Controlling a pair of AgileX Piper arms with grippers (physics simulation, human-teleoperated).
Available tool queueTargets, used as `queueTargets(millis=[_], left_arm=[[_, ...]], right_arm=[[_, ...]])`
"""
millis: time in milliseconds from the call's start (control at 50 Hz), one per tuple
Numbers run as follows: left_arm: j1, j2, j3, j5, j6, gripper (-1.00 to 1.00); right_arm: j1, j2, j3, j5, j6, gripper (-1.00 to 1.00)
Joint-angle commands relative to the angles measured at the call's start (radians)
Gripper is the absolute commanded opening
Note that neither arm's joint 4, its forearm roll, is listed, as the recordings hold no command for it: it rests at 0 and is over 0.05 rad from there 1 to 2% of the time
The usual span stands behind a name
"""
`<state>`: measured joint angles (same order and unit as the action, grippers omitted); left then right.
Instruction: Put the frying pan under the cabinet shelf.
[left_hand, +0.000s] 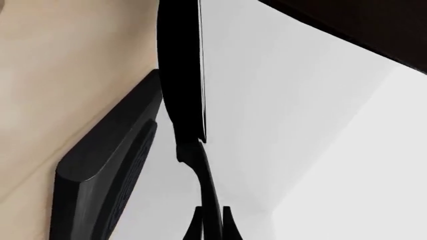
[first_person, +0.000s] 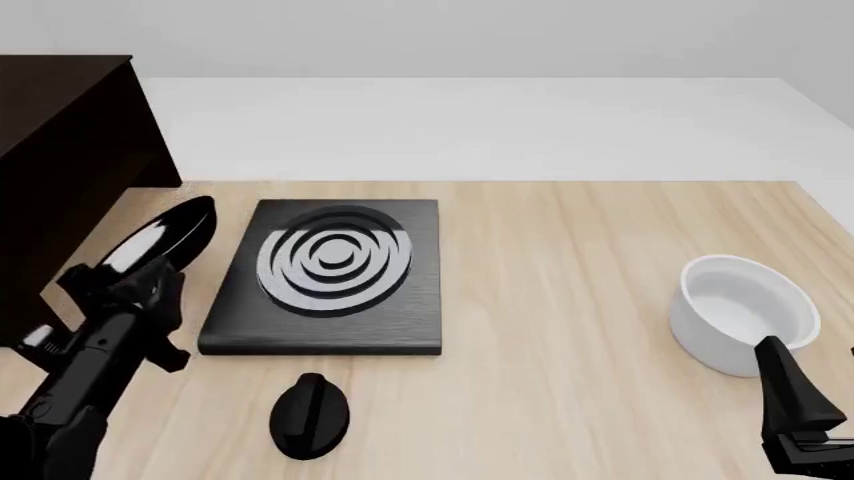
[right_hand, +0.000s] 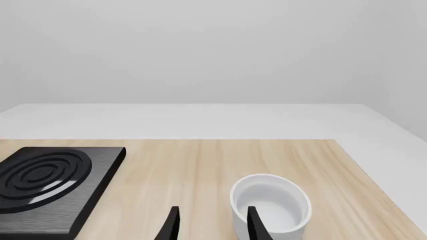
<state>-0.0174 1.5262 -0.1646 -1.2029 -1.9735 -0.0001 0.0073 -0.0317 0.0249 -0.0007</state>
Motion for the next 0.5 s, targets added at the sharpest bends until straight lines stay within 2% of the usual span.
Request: queueTargets(millis=[20, 180, 220, 240, 280, 300, 400, 480, 500], left_arm=[[0.02, 0.064, -0.062, -0.017, -0.024, -1.0], [0.074, 0.145, -0.105, -0.017, -0.008, -1.0], [0.085, 0.178, -0.124, -0.017, -0.024, -1.0], [0.111, 0.199, -0.142, -0.017, 0.0, -1.0], [0.111, 0.215, -0.155, -0.017, -0.018, -1.0], [0.141, 0.228, -0.164, -0.017, 0.008, -1.0], [0.156, 0.284, -0.191, -0.017, -0.012, -1.0], [0.192, 0.332, -0.221, -0.017, 0.016, -1.0], [0.188, 0.358, -0.231, -0.017, -0.001, -1.0]], right_arm=[[0.0, 0.0, 0.0, 0.0, 0.0, 1.0], [0.0, 0.0, 0.0, 0.0, 0.0, 1.0], [0.0, 0.0, 0.0, 0.0, 0.0, 1.0], [0.0, 0.0, 0.0, 0.0, 0.0, 1.0], [0.0, 0.0, 0.0, 0.0, 0.0, 1.0], [0.0, 0.0, 0.0, 0.0, 0.0, 1.0], [0.0, 0.0, 0.0, 0.0, 0.0, 1.0], [0.0, 0.0, 0.0, 0.0, 0.0, 1.0], [0.0, 0.0, 0.0, 0.0, 0.0, 1.0]])
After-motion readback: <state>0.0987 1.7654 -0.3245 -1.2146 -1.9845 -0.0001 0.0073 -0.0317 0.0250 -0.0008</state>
